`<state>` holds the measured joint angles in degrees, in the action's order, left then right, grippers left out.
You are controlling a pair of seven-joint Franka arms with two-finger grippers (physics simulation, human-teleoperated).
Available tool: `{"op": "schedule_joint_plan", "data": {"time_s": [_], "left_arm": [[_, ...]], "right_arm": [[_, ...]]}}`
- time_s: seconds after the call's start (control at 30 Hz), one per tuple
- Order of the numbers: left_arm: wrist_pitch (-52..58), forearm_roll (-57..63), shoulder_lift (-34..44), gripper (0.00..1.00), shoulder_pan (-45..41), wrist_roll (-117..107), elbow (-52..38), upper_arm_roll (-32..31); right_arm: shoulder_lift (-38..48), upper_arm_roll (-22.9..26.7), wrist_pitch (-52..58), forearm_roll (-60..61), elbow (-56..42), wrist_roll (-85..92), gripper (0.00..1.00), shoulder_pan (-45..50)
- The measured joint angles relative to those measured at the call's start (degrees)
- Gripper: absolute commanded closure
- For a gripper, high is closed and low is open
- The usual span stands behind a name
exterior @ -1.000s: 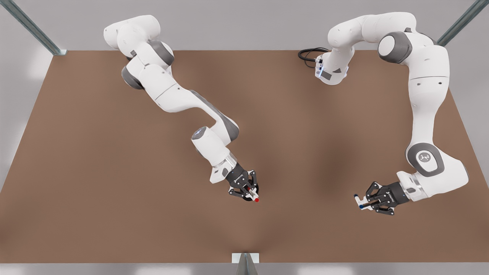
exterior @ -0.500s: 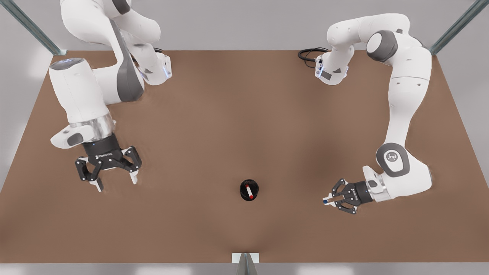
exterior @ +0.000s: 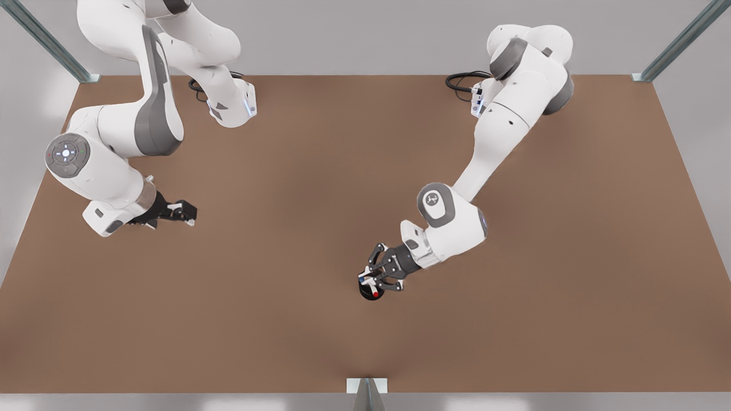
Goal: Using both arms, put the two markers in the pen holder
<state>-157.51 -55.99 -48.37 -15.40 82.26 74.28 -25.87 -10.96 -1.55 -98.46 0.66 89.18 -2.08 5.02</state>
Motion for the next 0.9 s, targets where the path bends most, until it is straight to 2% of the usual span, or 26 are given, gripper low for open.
{"op": "schedule_joint_plan", "data": {"time_s": [0.3,0.33,0.37,0.4,0.53,0.63,0.7,0.8,0.9], "left_arm": [[-8.0,-1.1,-2.7,0.79,0.2,-3.6,1.2,0.2],[-8.3,-1.2,-2.9,0.75,0.2,-3.7,1.4,0.3],[-8.5,-1.2,-3.2,0.04,0.1,-3.9,1.6,0.2],[-8.5,-1.3,-3.5,0.0,-0.1,-4.0,1.8,0.2],[-7.0,-1.4,-3.0,0.0,1.0,-4.5,2.5,-0.1],[-0.5,3.8,-0.1,0.0,9.2,-5.6,2.2,0.3],[7.7,15.1,3.4,0.0,17.3,-8.5,1.6,0.4],[23.9,37.4,13.8,0.0,28.3,-14.2,0.7,0.9],[41.0,54.7,24.2,0.0,31.5,-20.7,-1.3,1.0]], "right_arm": [[0.0,0.0,2.5,0.2,-0.1,0.2,0.0,-0.1],[0.0,0.0,2.6,0.2,-0.1,0.3,0.0,-0.1],[0.0,0.0,2.7,0.2,-0.2,0.3,0.0,-0.1],[0.0,0.0,2.8,0.2,-0.1,0.3,0.0,-0.1],[0.0,0.0,3.0,0.2,-0.1,0.4,0.0,-0.2],[0.0,0.0,3.1,0.2,-0.2,0.4,0.0,-0.2],[0.0,0.0,3.1,0.2,-0.2,0.5,0.0,-0.1],[0.0,0.0,3.1,0.2,-0.3,0.5,0.0,-0.1],[0.0,0.0,3.2,0.2,-0.8,0.5,0.0,0.0]]}}
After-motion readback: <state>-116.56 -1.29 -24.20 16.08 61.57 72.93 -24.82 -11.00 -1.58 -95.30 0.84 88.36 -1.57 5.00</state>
